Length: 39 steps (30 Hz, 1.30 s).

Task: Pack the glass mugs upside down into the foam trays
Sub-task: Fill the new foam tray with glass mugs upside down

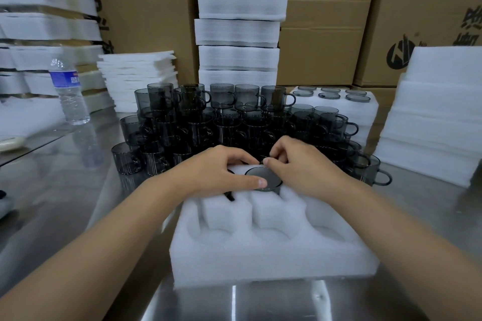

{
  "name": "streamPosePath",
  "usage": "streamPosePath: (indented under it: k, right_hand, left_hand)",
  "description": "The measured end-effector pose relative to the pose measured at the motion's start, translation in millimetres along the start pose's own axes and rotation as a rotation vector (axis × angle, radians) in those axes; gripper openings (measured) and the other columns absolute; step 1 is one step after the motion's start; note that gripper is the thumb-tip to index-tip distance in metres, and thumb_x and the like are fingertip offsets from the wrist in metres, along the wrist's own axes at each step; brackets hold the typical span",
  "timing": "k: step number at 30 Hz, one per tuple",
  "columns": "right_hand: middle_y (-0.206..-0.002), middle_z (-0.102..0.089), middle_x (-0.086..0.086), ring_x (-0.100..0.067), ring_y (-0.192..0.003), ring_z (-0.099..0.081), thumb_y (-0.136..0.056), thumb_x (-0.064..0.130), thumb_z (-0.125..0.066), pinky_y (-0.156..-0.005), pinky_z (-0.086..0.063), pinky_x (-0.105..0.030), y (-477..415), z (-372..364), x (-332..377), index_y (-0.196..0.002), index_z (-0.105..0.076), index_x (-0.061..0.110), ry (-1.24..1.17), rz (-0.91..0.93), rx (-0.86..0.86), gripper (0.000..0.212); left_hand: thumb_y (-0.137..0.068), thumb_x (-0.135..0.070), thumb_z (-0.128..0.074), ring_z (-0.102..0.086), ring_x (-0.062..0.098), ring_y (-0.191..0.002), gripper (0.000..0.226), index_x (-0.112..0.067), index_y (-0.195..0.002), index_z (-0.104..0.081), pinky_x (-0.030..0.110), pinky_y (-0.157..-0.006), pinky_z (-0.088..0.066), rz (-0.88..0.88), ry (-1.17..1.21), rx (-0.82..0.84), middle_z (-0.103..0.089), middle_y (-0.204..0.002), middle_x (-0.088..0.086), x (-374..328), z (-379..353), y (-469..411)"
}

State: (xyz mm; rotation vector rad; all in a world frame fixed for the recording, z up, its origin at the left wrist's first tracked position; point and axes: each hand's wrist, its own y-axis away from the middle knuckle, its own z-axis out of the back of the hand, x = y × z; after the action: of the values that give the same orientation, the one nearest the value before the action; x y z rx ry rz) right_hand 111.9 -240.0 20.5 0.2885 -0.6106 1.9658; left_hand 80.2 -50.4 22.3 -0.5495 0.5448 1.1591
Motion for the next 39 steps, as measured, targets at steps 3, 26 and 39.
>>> streamPosePath:
  k: [3,26,39]
  right_hand:
    - [-0.115,-0.046,0.003,-0.014,-0.096,-0.05,-0.09,0.04,-0.057,-0.081,-0.038,-0.027,-2.6,0.1,-1.3,-0.109,-0.053,0.023,-0.121,-0.009,-0.111,0.026]
    - [-0.121,-0.051,0.008,-0.01,-0.113,-0.053,-0.091,0.04,-0.056,-0.102,-0.039,-0.031,-2.5,3.7,5.8,-0.108,-0.068,0.025,-0.504,-0.053,-0.144,0.026]
    - [-0.085,-0.059,-0.002,-0.031,-0.097,-0.062,-0.081,0.023,-0.067,-0.092,-0.049,-0.05,-3.2,7.0,4.1,-0.08,-0.053,0.021,-0.705,-0.094,-0.266,0.014]
  left_hand:
    - [-0.071,-0.053,-0.074,-0.063,-0.007,-0.088,0.033,-0.044,-0.102,-0.065,0.013,-0.077,-0.051,0.003,0.006,-0.004,-0.067,-0.097,-0.027,-0.1,-0.2,0.1]
    - [-0.066,-0.064,-0.07,-0.062,-0.009,-0.091,0.043,-0.046,-0.105,-0.064,0.021,-0.086,-0.05,0.018,-0.034,-0.003,-0.065,-0.1,-0.03,0.9,0.0,0.9]
    - [-0.07,-0.059,-0.072,-0.062,-0.009,-0.09,0.038,-0.045,-0.105,-0.064,0.02,-0.085,-0.05,0.017,-0.027,0.003,-0.066,-0.098,-0.031,0.9,0.2,1.1]
